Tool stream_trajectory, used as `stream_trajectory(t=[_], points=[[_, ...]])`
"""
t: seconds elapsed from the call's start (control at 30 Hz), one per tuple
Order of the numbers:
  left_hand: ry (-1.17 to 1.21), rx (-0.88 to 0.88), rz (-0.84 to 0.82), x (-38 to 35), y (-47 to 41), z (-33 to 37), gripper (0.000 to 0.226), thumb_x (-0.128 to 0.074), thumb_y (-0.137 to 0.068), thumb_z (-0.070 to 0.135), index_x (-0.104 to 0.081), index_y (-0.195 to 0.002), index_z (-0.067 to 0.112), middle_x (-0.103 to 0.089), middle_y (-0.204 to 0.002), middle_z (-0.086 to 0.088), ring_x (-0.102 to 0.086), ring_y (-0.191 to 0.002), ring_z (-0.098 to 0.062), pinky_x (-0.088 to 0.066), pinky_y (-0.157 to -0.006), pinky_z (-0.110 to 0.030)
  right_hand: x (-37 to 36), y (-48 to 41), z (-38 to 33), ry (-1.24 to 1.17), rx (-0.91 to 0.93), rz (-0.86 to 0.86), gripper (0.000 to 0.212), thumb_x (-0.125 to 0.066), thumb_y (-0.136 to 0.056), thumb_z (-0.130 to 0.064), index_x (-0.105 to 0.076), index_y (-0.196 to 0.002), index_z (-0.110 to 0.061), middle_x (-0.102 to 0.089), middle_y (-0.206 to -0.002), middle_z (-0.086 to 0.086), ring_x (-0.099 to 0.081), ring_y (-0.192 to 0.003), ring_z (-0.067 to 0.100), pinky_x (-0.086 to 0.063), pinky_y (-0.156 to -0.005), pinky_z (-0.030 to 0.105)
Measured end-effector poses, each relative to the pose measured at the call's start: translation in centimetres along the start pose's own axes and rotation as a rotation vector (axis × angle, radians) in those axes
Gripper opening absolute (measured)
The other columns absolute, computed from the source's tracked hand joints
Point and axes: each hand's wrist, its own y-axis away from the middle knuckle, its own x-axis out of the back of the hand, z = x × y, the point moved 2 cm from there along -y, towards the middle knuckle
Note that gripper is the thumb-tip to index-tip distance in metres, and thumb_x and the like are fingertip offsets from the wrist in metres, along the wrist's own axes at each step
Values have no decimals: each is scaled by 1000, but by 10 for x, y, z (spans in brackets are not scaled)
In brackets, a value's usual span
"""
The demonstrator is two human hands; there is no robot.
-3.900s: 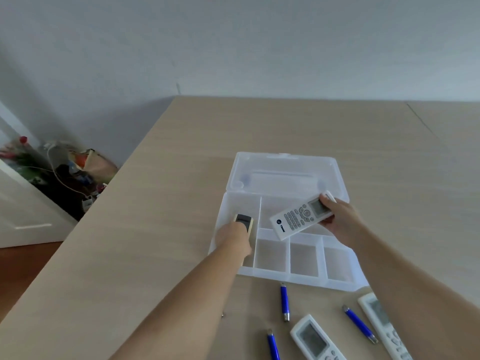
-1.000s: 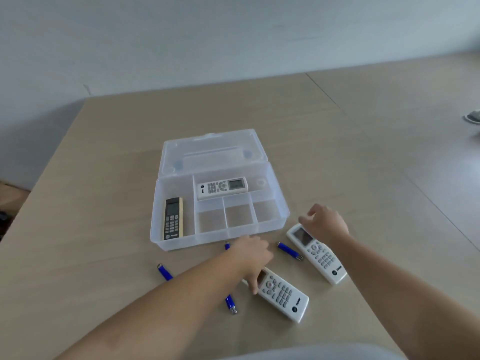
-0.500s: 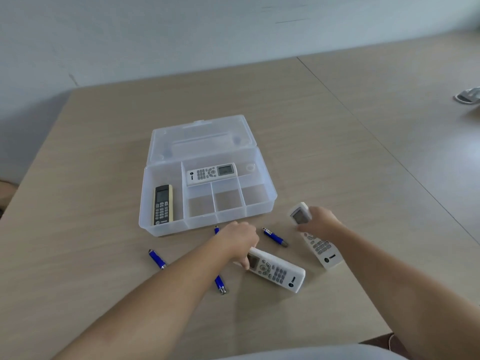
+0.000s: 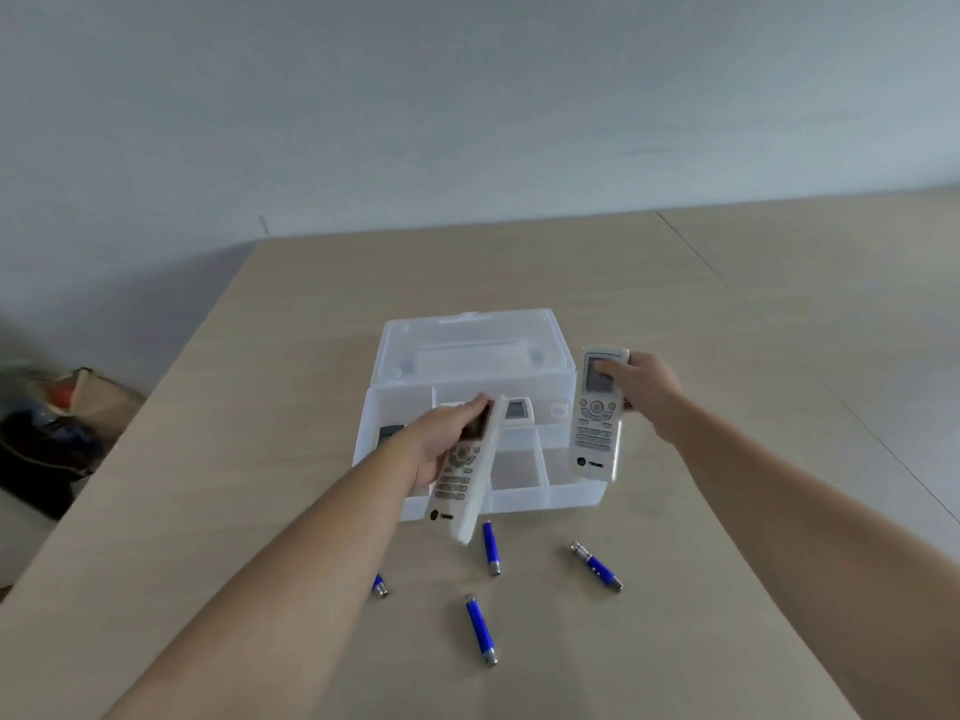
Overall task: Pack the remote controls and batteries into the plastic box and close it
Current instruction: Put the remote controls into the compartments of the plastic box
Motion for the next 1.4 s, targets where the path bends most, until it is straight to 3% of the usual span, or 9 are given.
stream_trajectory(t=[0.1,0.2,0.33,0.53,0.63,0.9,1.03,1.13,1.4], points=[[-275,186,92,29,-3,3,59,-66,-71,68,-59,-98,16,-60,-86,-3,-58,-72,-17,-49,-72,-28,-22,-15,-4,-91,-32,36,14,-57,-87,-21,-59,-89,-7,-63,-87,16,-61,-69,27,-56,-68,40],[-466,283,4,53,-9,5,61,-81,-61,44,-56,-104,8,-58,-81,-8,-56,-69,-20,-48,-72,-31,-45,-29,6,-268,-158,82,19,-53,-91,-19,-58,-96,-2,-62,-82,13,-60,-60,21,-57,-71,34],[-493,166,134,75,-27,18,31,-70,-80,26,-54,-101,11,-62,-91,-11,-60,-82,-27,-52,-82,-38,-79,-47,22,-416,-326,73,17,-50,-92,-14,-56,-100,1,-60,-73,11,-62,-60,26,-51,-97,48],[-589,112,176,103,-57,33,36,-71,-76,31,-57,-106,15,-65,-98,-9,-63,-86,-26,-52,-85,-36,-125,-63,23,-452,-449,-76,17,-47,-93,-6,-53,-106,3,-60,-93,17,-64,-65,30,-61,-62,28],[-638,73,250,115,-73,37,47,-73,-73,37,-60,-112,14,-66,-96,-8,-63,-82,-24,-52,-85,-36,-140,-73,23,-402,-477,-116,8,-49,-89,-3,-55,-92,2,-63,-100,18,-68,-83,34,-60,-80,38],[-777,-41,273,107,-93,43,42,-71,-75,40,-67,-111,18,-69,-101,-6,-63,-81,-22,-52,-73,-32,-147,-79,23,426,-257,-103,30,-56,-83,-23,-42,-60,-10,-51,-71,9,-50,-71,27,-39,-63,30],[-906,-168,274,90,-95,45,39,-72,-76,31,-65,-110,14,-58,-102,-7,-57,-81,-22,-47,-65,-26,-148,-76,24,621,-191,-126,42,-68,-77,-43,-59,-96,-7,-52,-114,15,-54,-107,36,-49,-88,38],[-1010,-302,255,71,-96,49,45,-74,-76,29,-61,-116,15,-41,-104,-3,-51,-90,-22,-37,-70,-25,-136,-75,20,578,-98,-60,31,-60,-84,-35,-58,-89,-4,-57,-116,17,-55,-94,32,-48,-80,35],[-1294,-492,66,-2,-119,57,62,-72,-77,23,-50,-134,11,-46,-118,-12,-57,-100,-31,-51,-88,-40,-81,-64,41,600,177,156,52,-51,-87,-10,-39,-138,-6,-42,-141,12,-38,-128,30,-33,-108,38]])
